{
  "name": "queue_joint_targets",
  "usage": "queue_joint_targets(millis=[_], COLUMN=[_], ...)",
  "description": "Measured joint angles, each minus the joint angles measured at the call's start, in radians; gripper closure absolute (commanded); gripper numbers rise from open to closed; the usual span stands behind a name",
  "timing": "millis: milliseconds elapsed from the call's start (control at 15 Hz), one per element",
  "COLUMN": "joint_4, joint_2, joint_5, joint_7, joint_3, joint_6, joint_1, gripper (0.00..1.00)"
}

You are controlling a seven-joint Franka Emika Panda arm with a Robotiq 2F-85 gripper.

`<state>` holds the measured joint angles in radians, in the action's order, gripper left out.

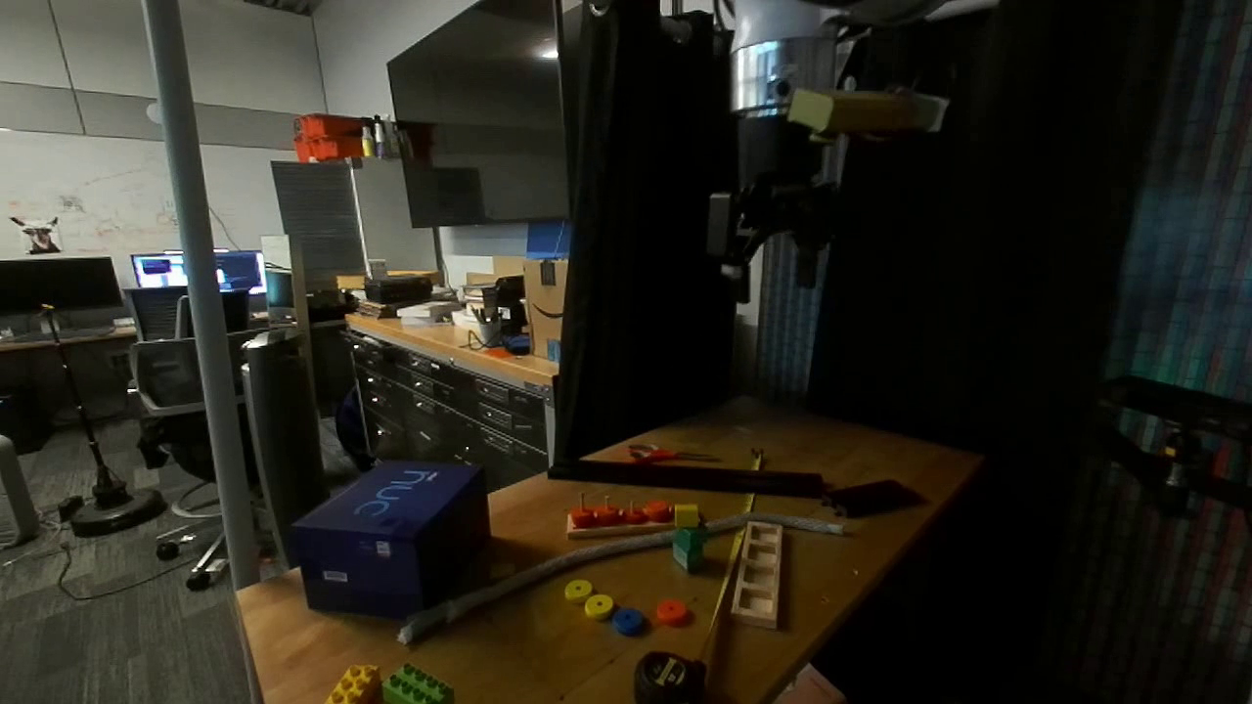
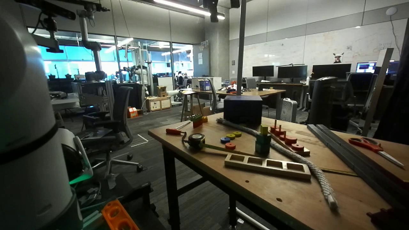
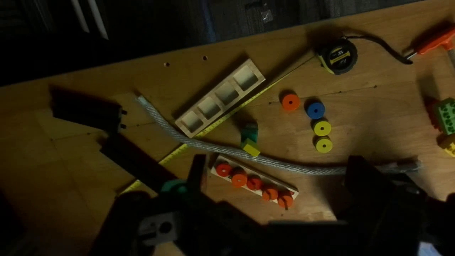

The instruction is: Pick the orange ring and put it on the table

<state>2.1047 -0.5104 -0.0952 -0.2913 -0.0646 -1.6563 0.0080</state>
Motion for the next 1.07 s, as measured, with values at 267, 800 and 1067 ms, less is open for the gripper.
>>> queue_joint_targets(millis=[267,800,1067], joint_4=[0.013,0.065,0.178], joint_2=[-0.126,-0.261,-0.359], joint_5=[0.005,0.118,0.058], joint_7=[0.082,0.376,0.413], joint_3=[0.062,0.173,0.186], joint_6=[0.156,0.347,0.378], joint_1=[-0.02,-0.016,-0.028], gripper=[0.0,0.0,0.0])
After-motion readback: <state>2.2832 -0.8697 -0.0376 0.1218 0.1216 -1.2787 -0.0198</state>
